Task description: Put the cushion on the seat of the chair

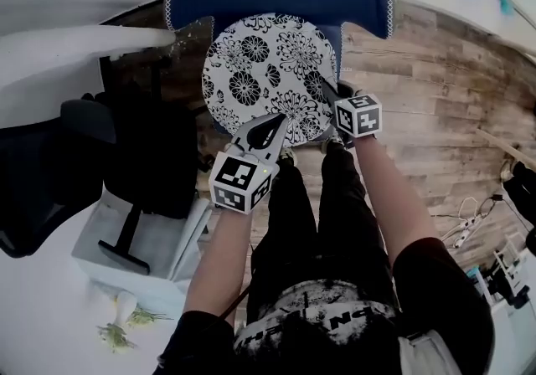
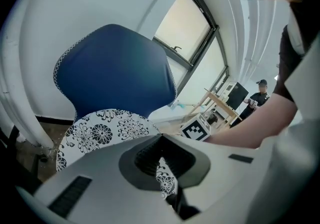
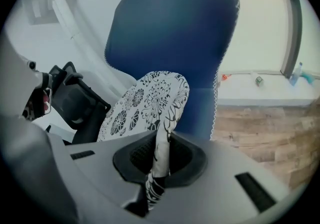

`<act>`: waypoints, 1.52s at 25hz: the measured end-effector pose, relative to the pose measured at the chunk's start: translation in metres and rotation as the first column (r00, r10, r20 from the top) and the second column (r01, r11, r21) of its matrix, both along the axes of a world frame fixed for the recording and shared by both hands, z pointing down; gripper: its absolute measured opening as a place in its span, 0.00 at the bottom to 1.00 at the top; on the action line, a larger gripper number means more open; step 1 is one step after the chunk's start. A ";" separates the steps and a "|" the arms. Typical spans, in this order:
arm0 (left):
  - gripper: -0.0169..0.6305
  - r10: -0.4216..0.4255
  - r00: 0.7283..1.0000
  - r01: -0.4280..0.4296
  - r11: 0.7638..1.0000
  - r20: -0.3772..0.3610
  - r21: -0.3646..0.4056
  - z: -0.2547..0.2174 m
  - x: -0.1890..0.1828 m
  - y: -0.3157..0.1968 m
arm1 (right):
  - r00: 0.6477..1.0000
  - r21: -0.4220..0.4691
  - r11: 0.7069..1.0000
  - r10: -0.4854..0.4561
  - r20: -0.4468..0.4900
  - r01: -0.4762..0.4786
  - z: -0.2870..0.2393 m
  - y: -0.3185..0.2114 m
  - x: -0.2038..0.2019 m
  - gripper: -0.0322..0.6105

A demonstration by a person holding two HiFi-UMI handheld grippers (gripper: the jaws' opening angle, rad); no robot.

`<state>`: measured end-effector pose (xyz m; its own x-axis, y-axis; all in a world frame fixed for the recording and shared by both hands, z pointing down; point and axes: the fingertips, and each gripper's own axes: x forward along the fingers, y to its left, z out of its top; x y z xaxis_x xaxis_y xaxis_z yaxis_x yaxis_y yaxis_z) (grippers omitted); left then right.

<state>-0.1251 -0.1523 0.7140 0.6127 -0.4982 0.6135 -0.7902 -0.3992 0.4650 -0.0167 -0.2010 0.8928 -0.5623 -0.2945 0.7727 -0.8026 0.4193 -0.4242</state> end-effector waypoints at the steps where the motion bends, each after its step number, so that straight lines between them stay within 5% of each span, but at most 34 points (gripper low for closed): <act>1: 0.05 0.005 1.000 -0.005 1.000 0.001 -0.004 0.005 0.001 -0.003 | 1.000 -0.003 1.000 -0.007 -0.017 0.007 0.006 -0.001 0.003 0.09; 14: 0.05 0.003 1.000 -0.003 1.000 0.003 -0.013 0.043 0.004 -0.023 | 0.981 -0.015 0.993 -0.122 -0.152 0.121 0.056 -0.002 0.010 0.10; 25: 0.05 0.011 1.000 -0.012 0.999 -0.011 -0.045 0.052 0.007 -0.015 | 0.979 -0.031 0.994 -0.112 -0.171 0.108 0.064 -0.003 0.011 0.12; 38: 0.05 -0.001 1.000 0.000 0.999 -0.032 -0.042 0.037 0.013 -0.022 | 0.969 -0.064 0.993 -0.109 -0.221 0.097 0.054 -0.007 0.032 0.40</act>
